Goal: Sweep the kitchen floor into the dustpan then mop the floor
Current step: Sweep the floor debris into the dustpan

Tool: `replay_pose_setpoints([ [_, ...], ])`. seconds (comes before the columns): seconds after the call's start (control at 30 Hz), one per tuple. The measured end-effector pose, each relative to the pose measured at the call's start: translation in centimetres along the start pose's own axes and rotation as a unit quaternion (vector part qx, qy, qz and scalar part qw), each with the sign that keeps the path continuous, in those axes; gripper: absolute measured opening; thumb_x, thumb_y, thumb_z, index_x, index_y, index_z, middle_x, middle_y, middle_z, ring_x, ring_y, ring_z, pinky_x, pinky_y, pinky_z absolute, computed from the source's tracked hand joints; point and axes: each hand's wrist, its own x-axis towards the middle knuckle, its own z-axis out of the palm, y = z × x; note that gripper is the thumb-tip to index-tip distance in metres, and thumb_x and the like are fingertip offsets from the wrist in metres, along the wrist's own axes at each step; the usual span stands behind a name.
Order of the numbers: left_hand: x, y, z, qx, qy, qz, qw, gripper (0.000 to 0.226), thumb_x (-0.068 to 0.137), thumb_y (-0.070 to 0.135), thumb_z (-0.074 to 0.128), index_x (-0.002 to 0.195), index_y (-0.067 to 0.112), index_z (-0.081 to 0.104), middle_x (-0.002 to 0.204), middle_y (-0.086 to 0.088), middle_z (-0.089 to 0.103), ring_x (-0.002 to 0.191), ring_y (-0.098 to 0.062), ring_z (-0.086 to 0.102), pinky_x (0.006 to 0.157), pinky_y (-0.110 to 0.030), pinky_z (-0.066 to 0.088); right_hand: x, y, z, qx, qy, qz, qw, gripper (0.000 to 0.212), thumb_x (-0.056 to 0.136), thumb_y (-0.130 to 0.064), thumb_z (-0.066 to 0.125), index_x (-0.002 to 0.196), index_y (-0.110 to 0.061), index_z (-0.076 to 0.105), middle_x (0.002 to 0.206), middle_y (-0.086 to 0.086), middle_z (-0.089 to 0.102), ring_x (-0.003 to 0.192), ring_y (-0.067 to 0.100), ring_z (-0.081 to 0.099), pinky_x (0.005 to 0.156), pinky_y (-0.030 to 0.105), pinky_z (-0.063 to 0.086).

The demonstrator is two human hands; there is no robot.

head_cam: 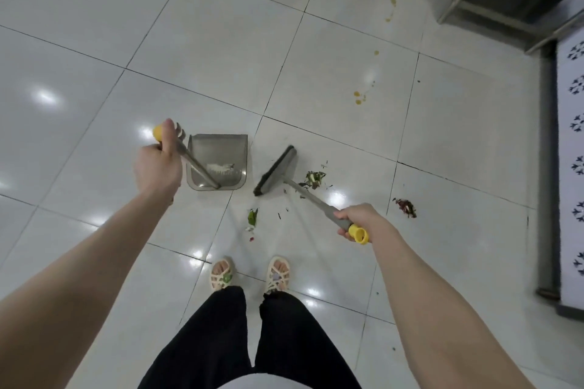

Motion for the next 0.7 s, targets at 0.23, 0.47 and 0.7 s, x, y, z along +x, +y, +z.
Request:
replay_pose_setpoints([
  [0.23, -2.2, -1.5, 0.6, -0.029, 0.013, -0.046, 0.998, 0.079, 0.071, 0.079, 0.03, 0.069, 0.004, 0.055, 0.073, -0.012, 0.049, 0.065, -0.026, 0.047, 0.053, -0.032, 0.04, -1.1, 1.6, -2.9, 0.027, 0.037, -0.025, 0.999, 0.024, 0.085, -0.007, 0.07, 0.1, 0.004, 0.055, 0.076, 0.016, 0.057, 0.037, 0.016, 0.056, 0.033, 0.019, 0.043],
  [0.47, -3.7, -3.6, -2.5, -0.038, 0.001, -0.019, 0.999, 0.07, 0.084, 0.074, 0.032, 0.061, 0.009, 0.05, 0.067, -0.009, 0.048, 0.064, -0.026, 0.046, 0.053, -0.031, 0.039, -4.4, 2.7, -2.4, -0.009, 0.018, -0.065, 0.998, 0.027, 0.081, -0.008, 0.072, 0.102, 0.005, 0.061, 0.076, 0.015, 0.059, 0.048, 0.019, 0.058, 0.036, 0.019, 0.043],
  [0.7, -4.7, -7.0, -6.8, 0.001, 0.023, 0.02, 1.0, 0.076, 0.086, 0.074, 0.03, 0.062, 0.004, 0.049, 0.064, -0.014, 0.048, 0.065, -0.029, 0.05, 0.066, -0.042, 0.048, -5.3, 3.2, 5.7, -0.09, -0.046, -0.085, 0.991, 0.039, 0.079, -0.009, 0.075, 0.111, 0.009, 0.063, 0.071, 0.016, 0.061, 0.04, 0.017, 0.056, 0.04, 0.021, 0.045],
])
